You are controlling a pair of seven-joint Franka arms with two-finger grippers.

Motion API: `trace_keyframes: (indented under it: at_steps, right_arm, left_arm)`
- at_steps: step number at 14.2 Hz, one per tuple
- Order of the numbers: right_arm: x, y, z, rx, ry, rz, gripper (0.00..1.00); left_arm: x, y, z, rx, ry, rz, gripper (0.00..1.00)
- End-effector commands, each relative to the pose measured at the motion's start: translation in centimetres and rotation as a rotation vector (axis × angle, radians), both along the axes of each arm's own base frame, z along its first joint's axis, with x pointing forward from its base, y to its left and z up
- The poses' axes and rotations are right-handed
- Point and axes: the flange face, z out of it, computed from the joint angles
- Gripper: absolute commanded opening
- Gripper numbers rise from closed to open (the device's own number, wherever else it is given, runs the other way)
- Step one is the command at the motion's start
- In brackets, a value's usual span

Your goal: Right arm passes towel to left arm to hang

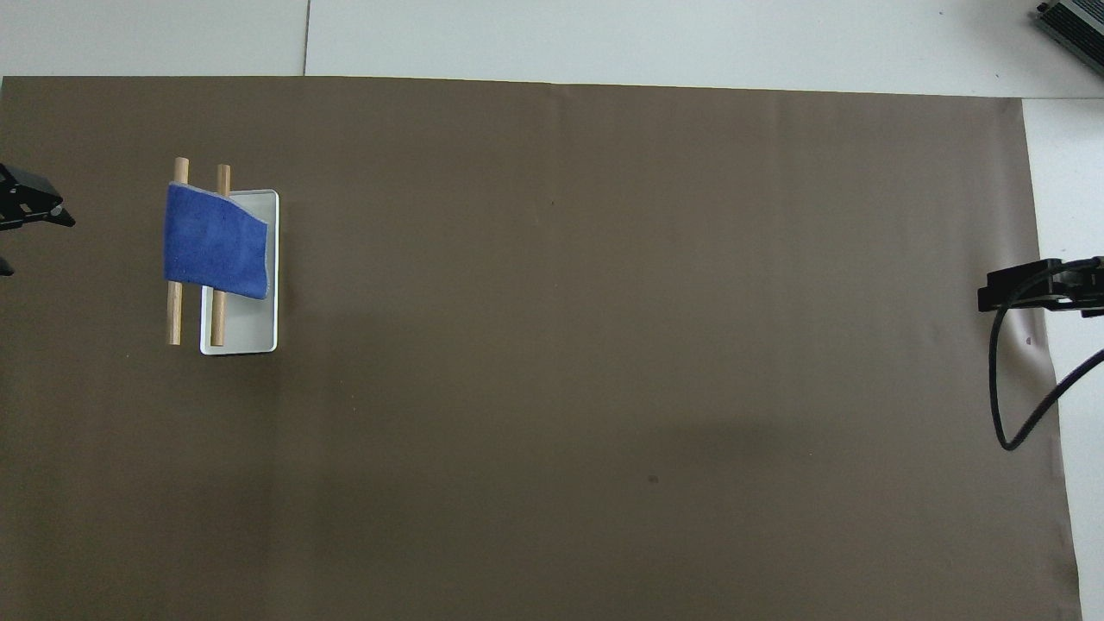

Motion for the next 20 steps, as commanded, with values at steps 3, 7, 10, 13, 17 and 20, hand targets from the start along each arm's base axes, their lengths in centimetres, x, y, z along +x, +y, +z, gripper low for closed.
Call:
trace_keyframes:
  at_steps: [3,7,10,13,17,20]
  right_arm:
    - [0.6,-0.3,0.2,0.001,0.024,-0.035,1.0]
    - [0.3,-0.5,0.0,0.002,0.03,-0.038,1.0]
    - [0.2,-0.6,-0.2,0.003,0.033,-0.041,1.0]
    - [0.3,-0.6,-0.1,0.003,0.029,-0.041,1.0]
    - [0.2,-0.5,-0.1,0.003,0.035,-0.035,1.0]
    - [0.2,-0.4,-0.1,0.003,0.035,-0.034,1.0]
  left_arm:
    - [-1.3,-3.6,3.8,0.055,0.143,-0.19,0.81]
    - [-3.4,-7.5,6.9,0.057,0.158,-0.345,0.84]
    - [-4.3,-8.7,7.9,0.057,0.155,-0.381,0.89]
    - [-4.6,-9.3,8.0,0.057,0.144,-0.397,1.0]
    - [-4.0,-9.6,8.2,0.041,0.087,-0.398,1.0]
    - [-3.9,-9.6,8.2,0.042,0.078,-0.399,1.0]
